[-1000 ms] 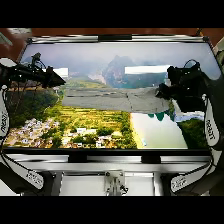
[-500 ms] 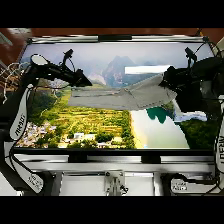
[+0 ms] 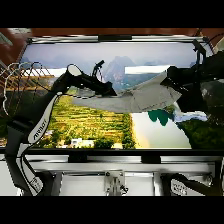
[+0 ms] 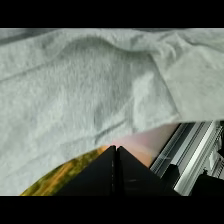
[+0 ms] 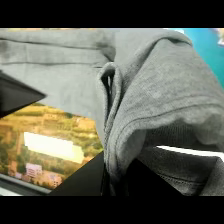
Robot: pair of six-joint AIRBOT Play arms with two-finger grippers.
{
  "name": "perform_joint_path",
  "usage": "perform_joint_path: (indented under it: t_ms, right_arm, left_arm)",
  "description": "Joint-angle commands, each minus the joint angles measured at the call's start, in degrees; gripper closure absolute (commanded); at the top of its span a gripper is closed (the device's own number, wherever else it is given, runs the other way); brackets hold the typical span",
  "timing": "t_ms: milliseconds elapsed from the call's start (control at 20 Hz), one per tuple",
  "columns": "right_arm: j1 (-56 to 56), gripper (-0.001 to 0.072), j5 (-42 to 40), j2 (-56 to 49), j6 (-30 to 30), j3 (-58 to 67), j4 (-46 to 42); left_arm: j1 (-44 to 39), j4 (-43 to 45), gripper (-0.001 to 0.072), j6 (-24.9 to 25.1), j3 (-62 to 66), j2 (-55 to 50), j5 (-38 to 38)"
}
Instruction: Fold the shirts.
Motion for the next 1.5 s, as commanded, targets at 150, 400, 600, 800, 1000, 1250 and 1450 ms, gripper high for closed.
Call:
perform_joint_path:
  t_ms: [150, 400, 600, 800, 1000, 1250, 1450]
  right_arm:
    - [0.1, 0.0641, -4.7, 8.3, 5.5, 0.0, 0.2]
    - [0.1, 0.0641, -8.3, 11.7, 7.4, 0.0, -0.6]
    - [0.1, 0.0641, -7.5, 11.5, 7.4, 0.0, -5.8]
    - [0.8, 0.0642, -3.7, 8.6, 7.2, 0.0, -8.7]
    - [8.1, 0.0642, 5.4, 1.9, 7.5, 0.0, -9.6]
    - [20.2, 0.0642, 17.9, -9.0, 8.7, 0.0, -8.6]
    - [29.0, 0.0642, 31.9, -16.2, 8.8, 0.0, -5.3]
  left_arm:
    - [-10.6, -0.1, 0.0668, -5.5, 0.0, -4.4, 10.3]
    - [-15.3, -8.7, 0.0668, -6.5, 0.1, -6.7, 17.8]
    - [-12.0, -7.7, 0.067, -3.2, 0.0, -3.5, 7.4]
    - [-6.5, 3.9, 0.0671, -5.0, 0.0, 6.1, 2.3]
    - [1.4, 14.3, 0.067, -6.8, 0.0, 17.8, -3.0]
    - [16.3, 18.8, 0.067, -6.8, 0.0, 32.2, -7.0]
    - [28.4, 18.8, 0.0669, -6.8, 0.0, 41.1, -7.7]
